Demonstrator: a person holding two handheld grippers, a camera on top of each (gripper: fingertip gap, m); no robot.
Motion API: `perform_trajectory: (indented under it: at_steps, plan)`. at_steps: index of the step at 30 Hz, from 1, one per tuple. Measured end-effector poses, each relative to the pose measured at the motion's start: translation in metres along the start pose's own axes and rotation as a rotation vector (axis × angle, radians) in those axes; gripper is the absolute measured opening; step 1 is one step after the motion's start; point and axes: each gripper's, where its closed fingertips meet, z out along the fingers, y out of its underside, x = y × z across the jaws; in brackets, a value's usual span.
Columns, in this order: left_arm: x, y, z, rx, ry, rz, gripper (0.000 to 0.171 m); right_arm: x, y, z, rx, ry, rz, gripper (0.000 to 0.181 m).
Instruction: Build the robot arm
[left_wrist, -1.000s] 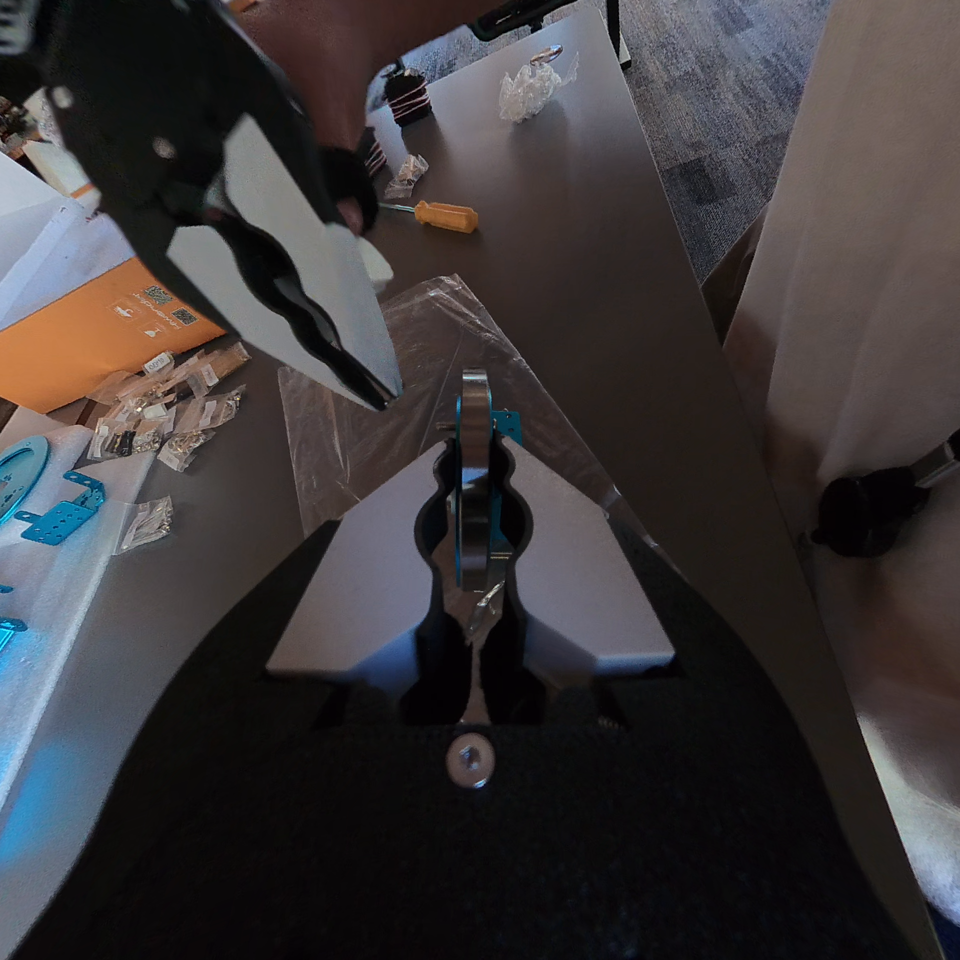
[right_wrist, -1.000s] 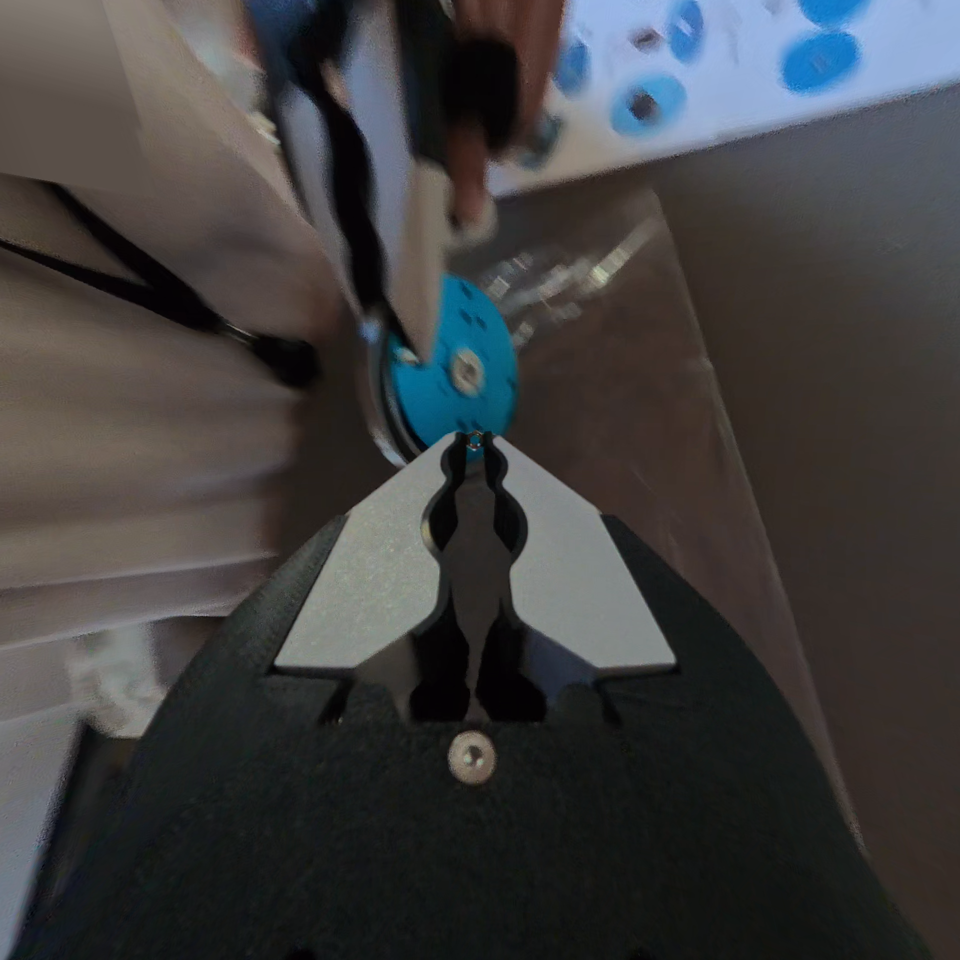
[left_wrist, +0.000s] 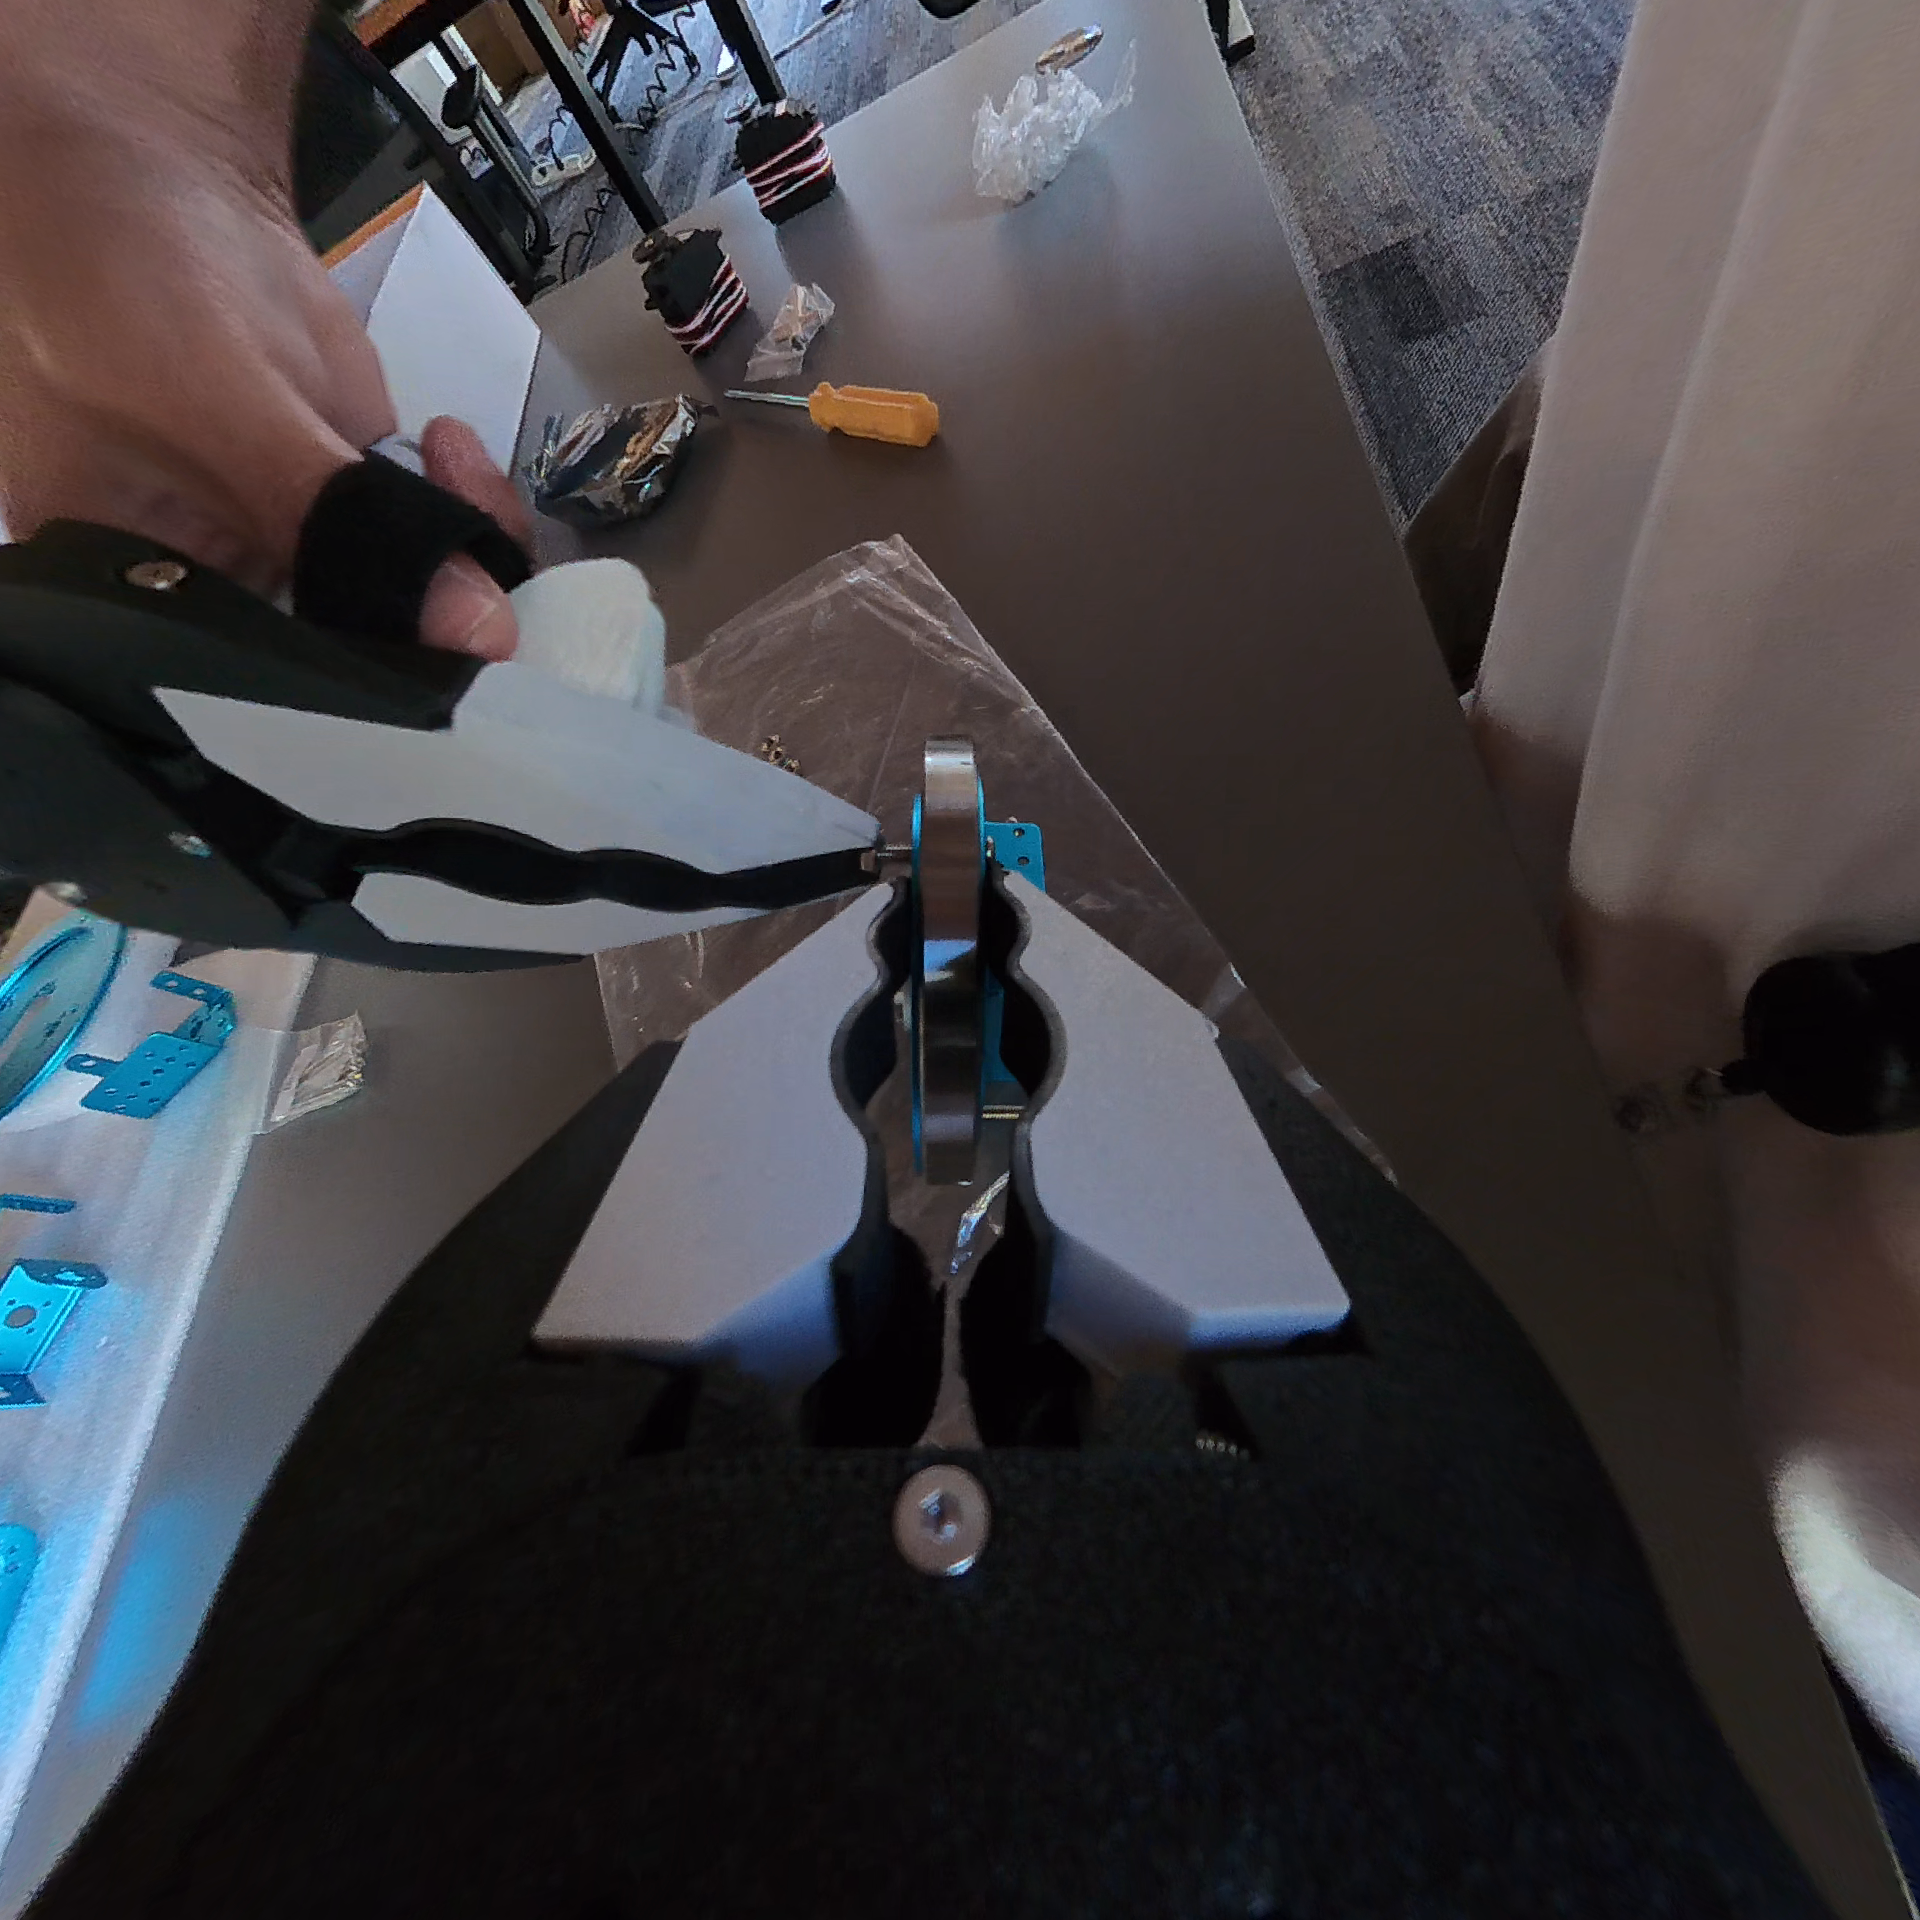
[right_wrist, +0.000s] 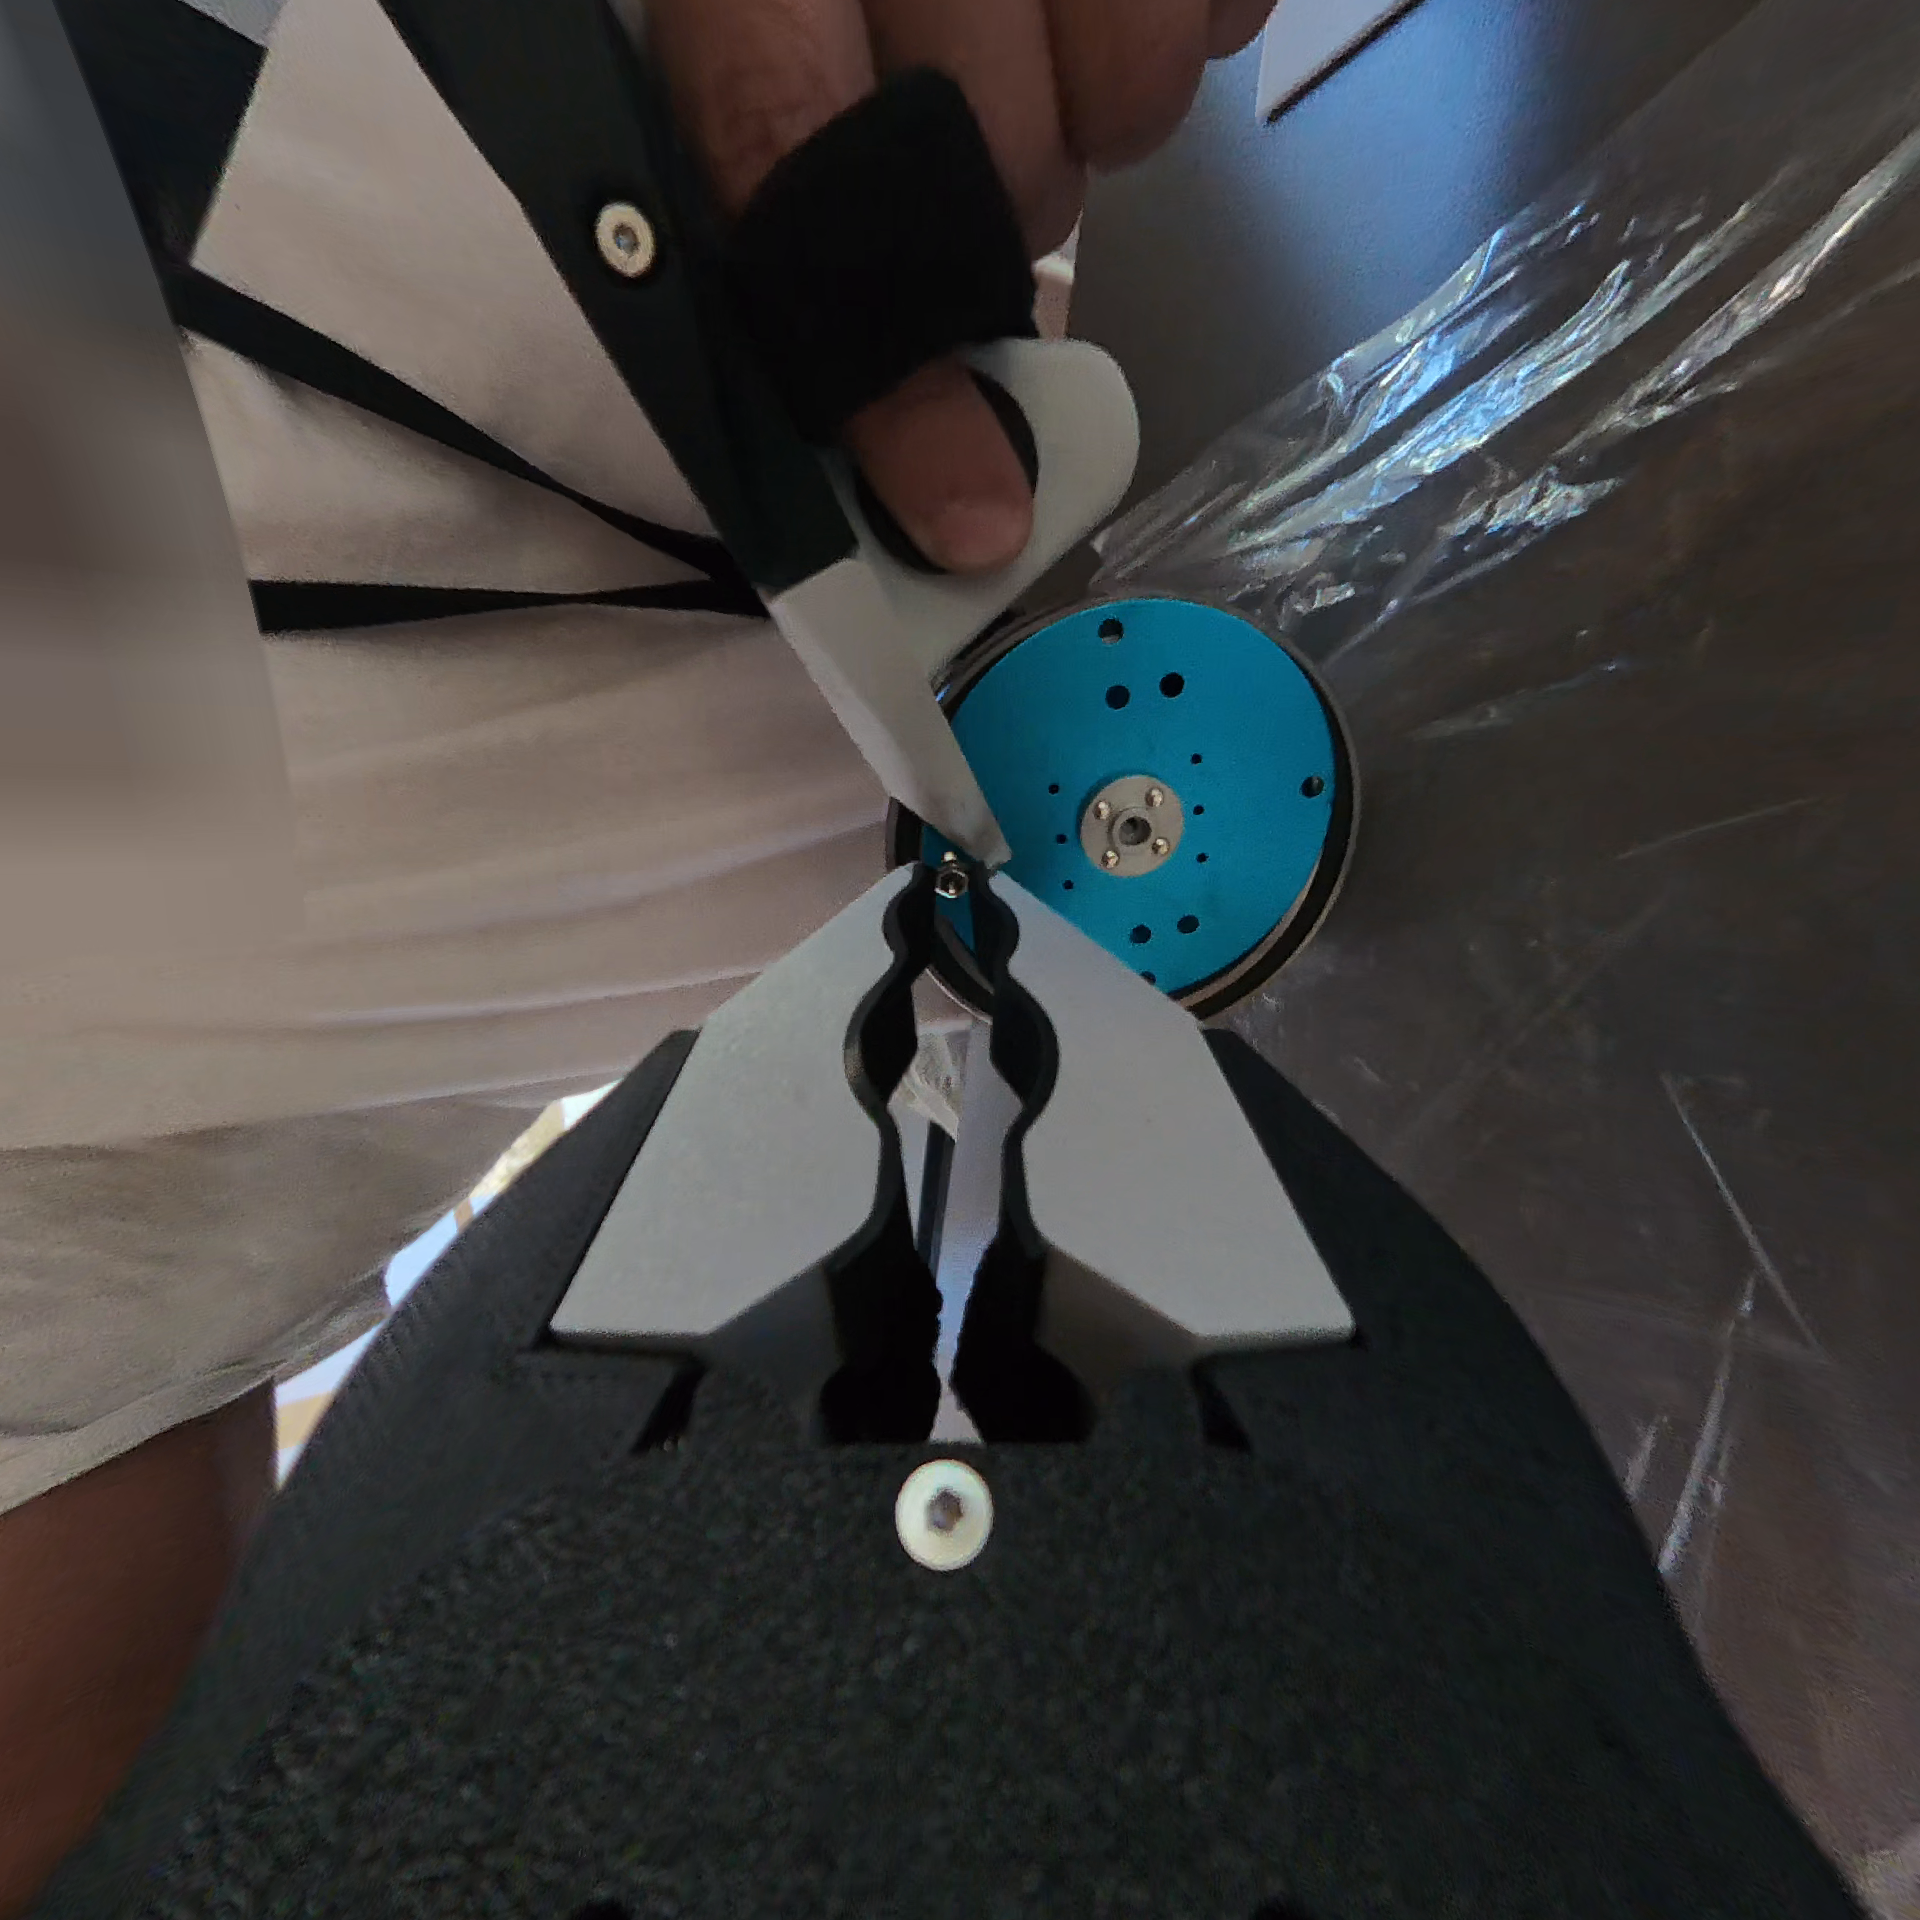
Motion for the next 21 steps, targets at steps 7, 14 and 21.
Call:
perform_trajectory:
  at_steps: [7, 14, 21]
  plan:
    - [-0.0008, -0.0003, 0.0010, -0.013, 0.004, 0.011, 0.013, 0.0009, 0.0014, -0.0008, -0.144, 0.034, 0.117, 0.005]
    - [0.0004, -0.0011, 0.0028, -0.027, -0.011, 0.026, 0.013, -0.0006, 0.0043, -0.0001, -0.166, -0.003, 0.502, 0.005]
    - [0.0020, -0.0017, 0.0040, -0.033, -0.022, 0.029, 0.012, -0.0012, 0.0045, 0.0028, -0.093, -0.093, 0.760, 0.005]
